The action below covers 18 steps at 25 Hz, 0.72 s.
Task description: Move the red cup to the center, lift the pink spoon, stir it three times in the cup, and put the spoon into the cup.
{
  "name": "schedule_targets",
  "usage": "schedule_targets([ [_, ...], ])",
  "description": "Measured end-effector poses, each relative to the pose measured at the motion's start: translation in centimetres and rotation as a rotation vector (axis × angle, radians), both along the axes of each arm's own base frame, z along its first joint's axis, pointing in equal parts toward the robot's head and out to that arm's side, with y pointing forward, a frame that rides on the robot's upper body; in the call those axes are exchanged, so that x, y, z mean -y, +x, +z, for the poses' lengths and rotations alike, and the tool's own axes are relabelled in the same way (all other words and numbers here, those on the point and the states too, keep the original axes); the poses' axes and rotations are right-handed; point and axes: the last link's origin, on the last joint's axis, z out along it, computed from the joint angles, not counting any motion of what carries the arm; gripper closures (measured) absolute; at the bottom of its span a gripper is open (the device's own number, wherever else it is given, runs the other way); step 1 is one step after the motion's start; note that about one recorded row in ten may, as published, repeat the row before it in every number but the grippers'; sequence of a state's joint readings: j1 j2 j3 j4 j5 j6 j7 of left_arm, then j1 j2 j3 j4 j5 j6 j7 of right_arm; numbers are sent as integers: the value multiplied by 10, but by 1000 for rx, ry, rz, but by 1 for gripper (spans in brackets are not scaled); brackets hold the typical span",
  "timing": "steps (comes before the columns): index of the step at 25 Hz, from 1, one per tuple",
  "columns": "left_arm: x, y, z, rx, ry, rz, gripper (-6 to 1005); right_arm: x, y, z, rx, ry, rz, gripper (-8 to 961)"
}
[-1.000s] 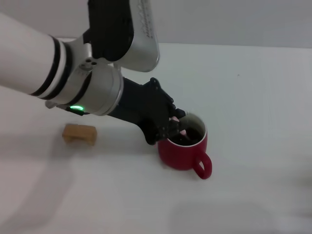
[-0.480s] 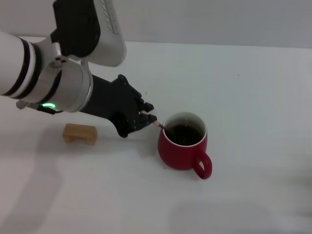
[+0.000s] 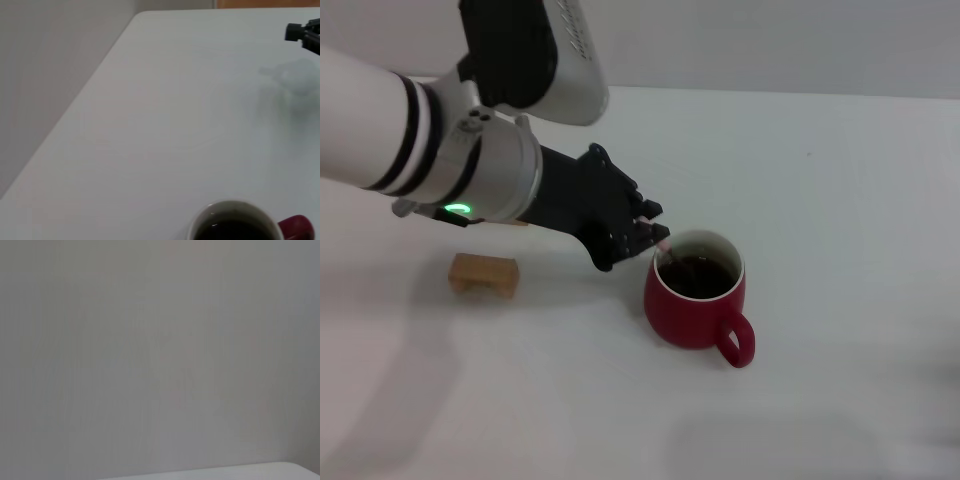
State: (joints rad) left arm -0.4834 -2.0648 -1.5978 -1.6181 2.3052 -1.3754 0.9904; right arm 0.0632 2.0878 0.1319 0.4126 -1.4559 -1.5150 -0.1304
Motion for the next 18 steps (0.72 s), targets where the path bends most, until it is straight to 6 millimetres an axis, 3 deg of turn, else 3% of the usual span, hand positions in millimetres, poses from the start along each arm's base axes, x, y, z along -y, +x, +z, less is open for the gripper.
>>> schedule_targets([
  [8,6,10,-4,50,41,-35,781,0,1,1,2,0,-1,953],
  [13,0,23,1,185,116,-49,546,0,1,1,3,1,0,954],
  [18,-11,41,16,588,395,-49,432,1,1,1,3,2,-2,954],
])
